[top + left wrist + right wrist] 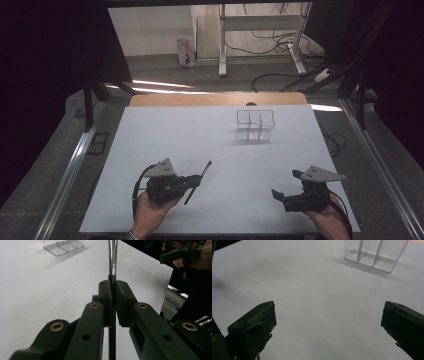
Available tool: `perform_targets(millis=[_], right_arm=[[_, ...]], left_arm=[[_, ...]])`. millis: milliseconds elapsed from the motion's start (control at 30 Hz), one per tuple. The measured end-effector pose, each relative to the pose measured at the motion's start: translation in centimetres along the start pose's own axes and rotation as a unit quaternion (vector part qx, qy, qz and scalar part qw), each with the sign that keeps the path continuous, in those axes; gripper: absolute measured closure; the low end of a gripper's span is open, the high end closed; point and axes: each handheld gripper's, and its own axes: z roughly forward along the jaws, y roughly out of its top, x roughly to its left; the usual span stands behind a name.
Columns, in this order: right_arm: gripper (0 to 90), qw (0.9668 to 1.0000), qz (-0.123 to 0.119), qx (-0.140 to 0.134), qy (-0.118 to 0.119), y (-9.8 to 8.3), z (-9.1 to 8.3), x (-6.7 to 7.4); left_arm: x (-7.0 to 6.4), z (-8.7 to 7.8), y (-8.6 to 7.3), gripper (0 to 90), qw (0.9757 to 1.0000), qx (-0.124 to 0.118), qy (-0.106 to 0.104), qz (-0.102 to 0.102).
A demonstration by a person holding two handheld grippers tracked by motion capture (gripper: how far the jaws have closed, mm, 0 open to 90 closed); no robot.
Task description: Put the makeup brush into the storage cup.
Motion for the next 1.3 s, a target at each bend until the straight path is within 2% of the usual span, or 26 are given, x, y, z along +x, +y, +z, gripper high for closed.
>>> perform_targets(millis=[300,700,933,1033,1200,1267,1300], right_arm=[[0.1,0.9999,0.006,-0.009,0.005,0.8,0.4,0.8],[0.0,0.9989,0.022,-0.02,0.035,2.2,1.2,1.8],[0.0,0.997,0.039,-0.031,0.059,3.1,1.8,2.4],[0.0,0.9948,0.052,-0.04,0.078,3.6,2.0,2.8],[0.0,0.9927,0.052,-0.043,0.1,4.2,2.4,3.4],[0.0,0.9926,0.052,-0.041,0.102,4.3,2.6,3.5],[0.0,0.9919,0.059,-0.038,0.106,4.5,2.9,3.7]], left_arm=[[-0.2,0.4,-0.2,83.9,1.0,0.001,0.003,0.006],[-0.4,1.0,0.0,83.9,1.0,-0.003,-0.003,0.007],[-0.6,1.5,0.1,83.9,0.9999,-0.007,-0.011,0.006],[-0.6,1.7,0.1,83.9,0.9999,-0.007,-0.015,0.005],[-0.8,2.2,0.2,83.9,0.9997,-0.011,-0.019,0.004],[-0.8,2.3,0.2,83.9,0.9997,-0.012,-0.019,0.003],[-0.9,2.3,0.3,83.9,0.9997,-0.014,-0.02,0.002]])
